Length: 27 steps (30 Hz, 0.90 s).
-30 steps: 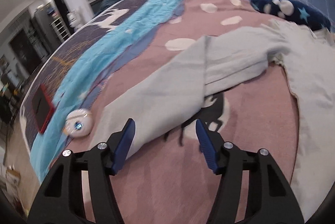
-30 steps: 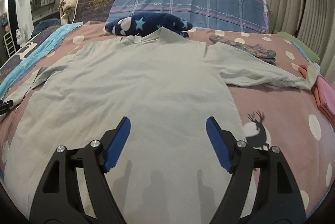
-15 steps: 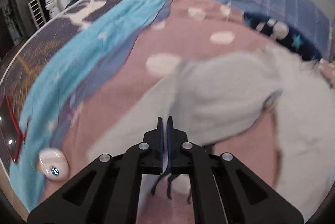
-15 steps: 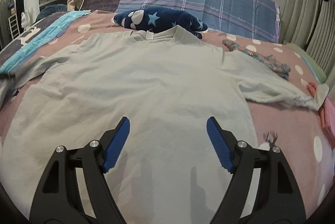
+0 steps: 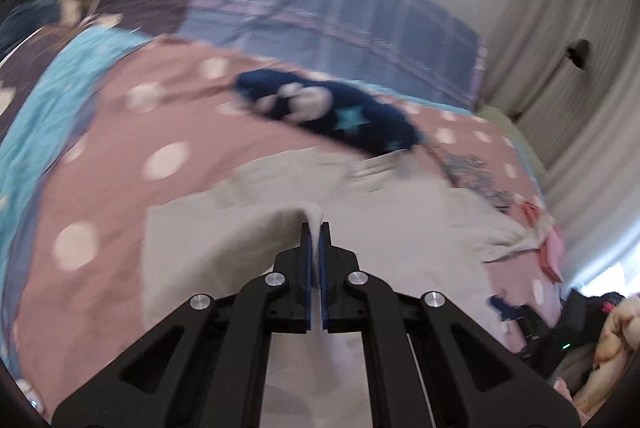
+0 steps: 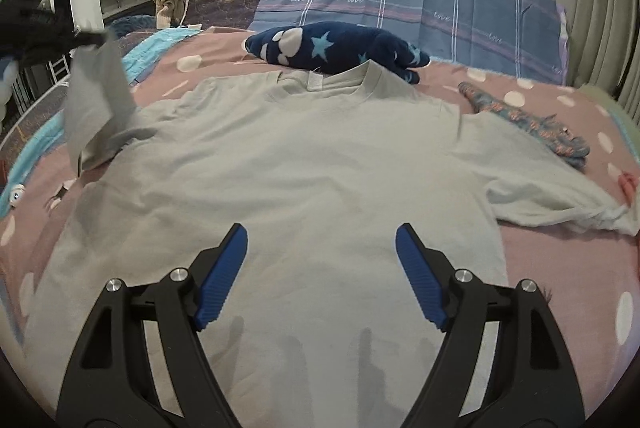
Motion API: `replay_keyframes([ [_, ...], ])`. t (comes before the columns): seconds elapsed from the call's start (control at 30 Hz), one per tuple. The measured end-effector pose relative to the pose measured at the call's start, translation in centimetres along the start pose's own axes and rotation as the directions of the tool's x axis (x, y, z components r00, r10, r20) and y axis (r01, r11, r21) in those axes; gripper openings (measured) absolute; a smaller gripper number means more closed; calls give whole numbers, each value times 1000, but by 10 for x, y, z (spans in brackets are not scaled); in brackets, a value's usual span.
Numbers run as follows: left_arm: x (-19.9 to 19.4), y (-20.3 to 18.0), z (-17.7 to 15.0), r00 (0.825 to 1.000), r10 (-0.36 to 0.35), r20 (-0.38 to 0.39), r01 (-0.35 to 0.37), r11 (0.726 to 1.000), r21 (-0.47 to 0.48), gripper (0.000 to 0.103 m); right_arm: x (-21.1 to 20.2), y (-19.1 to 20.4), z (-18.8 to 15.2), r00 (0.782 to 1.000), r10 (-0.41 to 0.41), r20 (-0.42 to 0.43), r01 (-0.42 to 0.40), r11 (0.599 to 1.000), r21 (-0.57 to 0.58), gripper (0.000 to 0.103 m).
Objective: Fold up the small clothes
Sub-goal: 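Fold the held side of the shirt across the body with the left gripper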
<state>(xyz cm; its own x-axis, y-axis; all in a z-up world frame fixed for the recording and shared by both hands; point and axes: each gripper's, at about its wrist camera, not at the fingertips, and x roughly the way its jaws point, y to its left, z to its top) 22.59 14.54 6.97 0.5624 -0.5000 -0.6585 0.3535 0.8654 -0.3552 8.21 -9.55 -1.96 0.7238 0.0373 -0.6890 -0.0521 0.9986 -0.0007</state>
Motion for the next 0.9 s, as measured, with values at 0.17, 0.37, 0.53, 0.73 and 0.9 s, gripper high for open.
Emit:
replay_keyframes([
  [0.17, 41, -57, 23, 990, -140, 1, 140, 989, 47, 3, 0, -10, 4, 1000, -14, 8, 13, 999, 40, 78],
  [0.37, 104, -60, 7, 992, -107, -63, 108, 994, 11, 42, 2, -27, -5, 1000, -28, -11, 29, 996, 82, 78],
  [0.53, 92, -30, -37, 994, 110, -24, -106, 985, 135, 42, 12, -34, -13, 998, -31, -58, 34, 998, 48, 79],
  [0.73, 58, 6, -110, 943, 329, 55, -328, 887, 326, 55, 20, 0, -9, 998, 37, -55, -43, 992, -121, 79],
  [0.9, 68, 53, -126, 889, 458, -2, -441, 858, 262, 55, 41, 57, 1, 994, 85, -70, -102, 956, -275, 85],
])
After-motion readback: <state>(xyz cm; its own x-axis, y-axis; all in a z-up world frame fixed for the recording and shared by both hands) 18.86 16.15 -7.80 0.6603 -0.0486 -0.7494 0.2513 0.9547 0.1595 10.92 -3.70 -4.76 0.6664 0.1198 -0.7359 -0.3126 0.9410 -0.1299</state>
